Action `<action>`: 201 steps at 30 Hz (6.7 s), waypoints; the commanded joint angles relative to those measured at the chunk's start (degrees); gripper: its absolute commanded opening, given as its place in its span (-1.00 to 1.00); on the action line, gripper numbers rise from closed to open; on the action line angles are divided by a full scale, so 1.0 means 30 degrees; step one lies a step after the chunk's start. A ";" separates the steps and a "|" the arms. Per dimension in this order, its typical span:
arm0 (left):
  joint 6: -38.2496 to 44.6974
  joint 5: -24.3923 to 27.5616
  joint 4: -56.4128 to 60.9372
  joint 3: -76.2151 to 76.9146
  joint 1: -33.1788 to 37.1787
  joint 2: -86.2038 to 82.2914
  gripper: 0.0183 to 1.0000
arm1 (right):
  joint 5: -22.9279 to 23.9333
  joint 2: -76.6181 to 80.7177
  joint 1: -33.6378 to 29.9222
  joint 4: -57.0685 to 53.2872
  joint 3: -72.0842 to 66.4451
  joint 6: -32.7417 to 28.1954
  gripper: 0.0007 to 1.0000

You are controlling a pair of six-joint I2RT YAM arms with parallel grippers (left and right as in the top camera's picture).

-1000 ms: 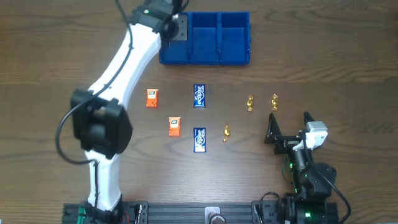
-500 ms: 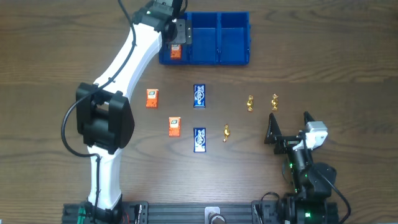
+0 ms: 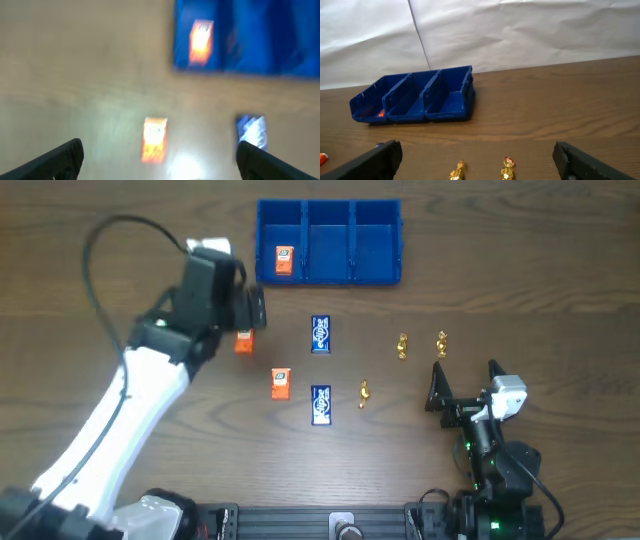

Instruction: Sort Candies Into Trays

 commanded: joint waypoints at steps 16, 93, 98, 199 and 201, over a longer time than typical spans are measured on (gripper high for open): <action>-0.0488 0.0736 0.4466 -0.3555 0.0495 0.6768 0.82 | -0.0044 -0.0102 -0.0095 -0.0036 -0.0058 -0.0226 1.00; -0.5770 -0.0517 -0.1785 -0.1188 -0.5982 -0.1100 0.68 | -0.0044 -0.0102 -0.0095 -0.0044 -0.0058 -0.0226 1.00; -0.8269 -0.0874 -0.0423 -0.5042 -0.7329 -0.0182 0.67 | -0.0044 -0.0102 -0.0095 -0.0036 -0.0058 -0.0226 1.00; 0.5792 0.3738 0.4685 -0.4947 0.6477 -1.6400 1.00 | -0.0044 -0.0102 -0.0095 -0.0036 -0.0058 -0.0226 1.00; 0.5836 0.4204 0.6317 -0.8495 0.6776 -1.8841 1.00 | -0.0044 -0.0102 -0.0102 -0.0036 -0.0058 -0.0226 1.00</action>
